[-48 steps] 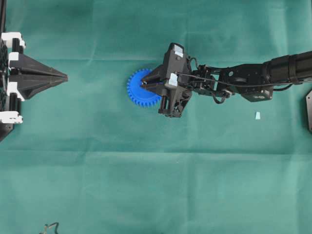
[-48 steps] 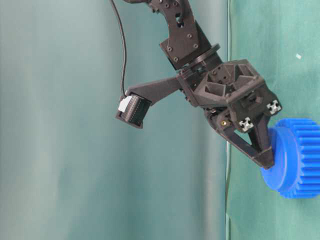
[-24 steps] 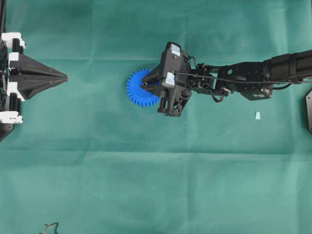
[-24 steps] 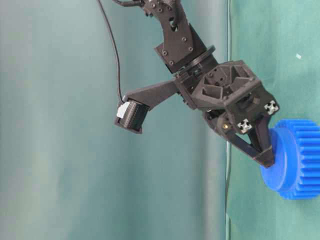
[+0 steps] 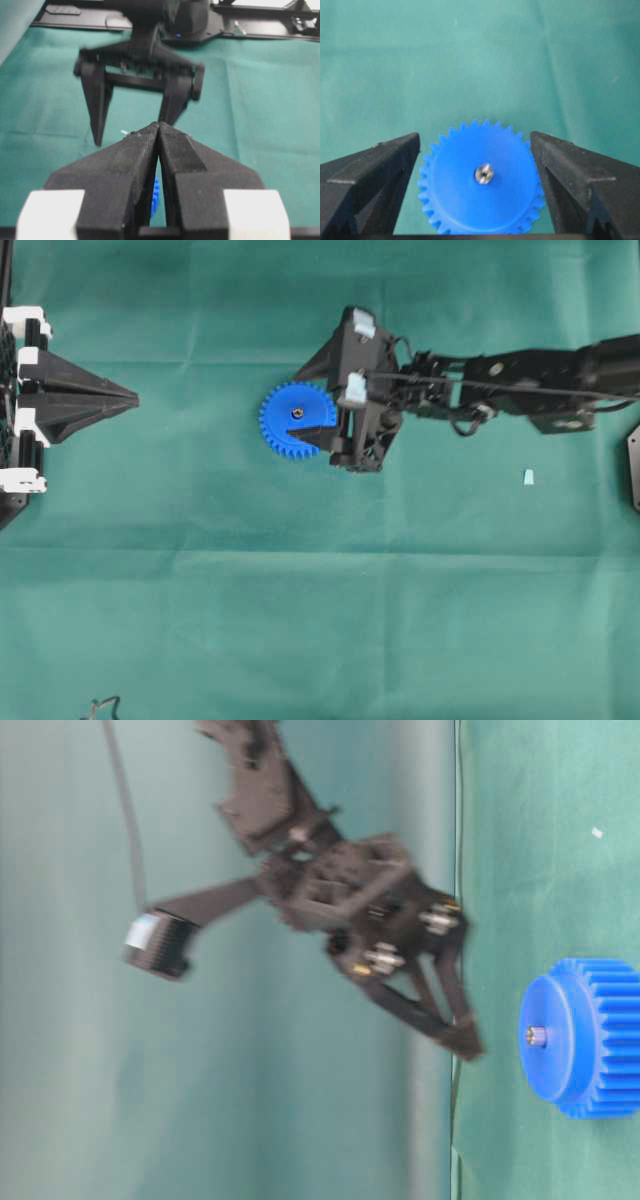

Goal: Insert the shaft into the center hole of the gear.

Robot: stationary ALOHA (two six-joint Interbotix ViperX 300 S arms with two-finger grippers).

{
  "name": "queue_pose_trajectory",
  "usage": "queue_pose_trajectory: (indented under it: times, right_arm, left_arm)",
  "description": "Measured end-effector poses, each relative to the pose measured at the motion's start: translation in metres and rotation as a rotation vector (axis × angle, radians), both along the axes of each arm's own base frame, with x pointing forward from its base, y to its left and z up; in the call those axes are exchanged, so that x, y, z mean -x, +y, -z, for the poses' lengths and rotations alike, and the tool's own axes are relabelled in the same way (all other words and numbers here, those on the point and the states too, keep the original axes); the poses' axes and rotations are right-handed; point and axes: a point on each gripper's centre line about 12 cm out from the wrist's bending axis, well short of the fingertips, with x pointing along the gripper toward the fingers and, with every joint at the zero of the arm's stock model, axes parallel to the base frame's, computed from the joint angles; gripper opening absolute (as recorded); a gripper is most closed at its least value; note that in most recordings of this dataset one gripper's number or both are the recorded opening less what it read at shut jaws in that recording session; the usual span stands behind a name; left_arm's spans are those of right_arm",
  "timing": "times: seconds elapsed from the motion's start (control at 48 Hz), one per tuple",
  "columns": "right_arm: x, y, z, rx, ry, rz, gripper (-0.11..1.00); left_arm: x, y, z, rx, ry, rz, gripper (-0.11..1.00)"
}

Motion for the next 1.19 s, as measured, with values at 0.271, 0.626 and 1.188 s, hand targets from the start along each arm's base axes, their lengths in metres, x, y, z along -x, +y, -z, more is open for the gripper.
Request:
queue_pose_trajectory:
  times: [0.271, 0.626, 1.188]
  right_arm:
    - [0.016, 0.0, -0.059, 0.037, -0.105, -0.012, 0.94]
    - [0.051, 0.005, -0.077, 0.04, -0.137, -0.013, 0.93]
    - [0.154, 0.02, -0.105, 0.036, -0.223, -0.019, 0.93]
  left_arm:
    - [0.0, 0.0, 0.0, 0.0, 0.0, 0.0, 0.0]
    - [0.0, 0.0, 0.001, -0.001, 0.011, 0.0, 0.0]
    - [0.0, 0.0, 0.001, 0.003, 0.009, 0.0, 0.0]
